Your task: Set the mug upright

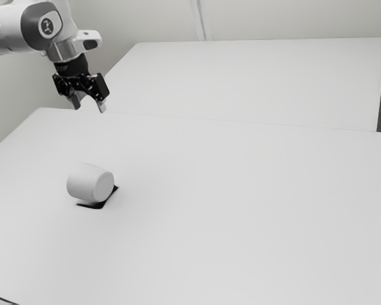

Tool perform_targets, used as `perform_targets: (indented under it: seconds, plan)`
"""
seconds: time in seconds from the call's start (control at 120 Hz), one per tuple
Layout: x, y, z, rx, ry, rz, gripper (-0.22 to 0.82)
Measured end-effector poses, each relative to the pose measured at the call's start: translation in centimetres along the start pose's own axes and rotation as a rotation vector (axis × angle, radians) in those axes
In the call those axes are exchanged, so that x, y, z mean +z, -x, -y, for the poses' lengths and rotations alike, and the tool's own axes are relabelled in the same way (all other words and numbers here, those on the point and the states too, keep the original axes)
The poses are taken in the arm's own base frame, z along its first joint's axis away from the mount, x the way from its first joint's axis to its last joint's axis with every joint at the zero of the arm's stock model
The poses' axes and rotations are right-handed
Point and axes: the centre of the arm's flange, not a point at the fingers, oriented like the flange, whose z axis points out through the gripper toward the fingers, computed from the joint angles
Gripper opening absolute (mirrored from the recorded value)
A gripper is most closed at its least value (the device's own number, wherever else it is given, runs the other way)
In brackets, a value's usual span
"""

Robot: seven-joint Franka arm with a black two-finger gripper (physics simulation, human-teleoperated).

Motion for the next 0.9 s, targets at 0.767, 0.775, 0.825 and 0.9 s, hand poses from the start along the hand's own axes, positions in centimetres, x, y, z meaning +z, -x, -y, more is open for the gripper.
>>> perform_targets:
  seconds: [0.767,0.775,0.825,0.9]
  plan:
    - [19.1,2.0,20.5,-0.189,0.678,0.163,0.59]
    - [19.3,1.9,20.6,-0.187,0.682,0.162,0.59]
    - [20.2,1.6,21.3,-0.176,0.704,0.157,0.59]
    - [21.1,1.3,22.0,-0.149,0.742,0.141,0.59]
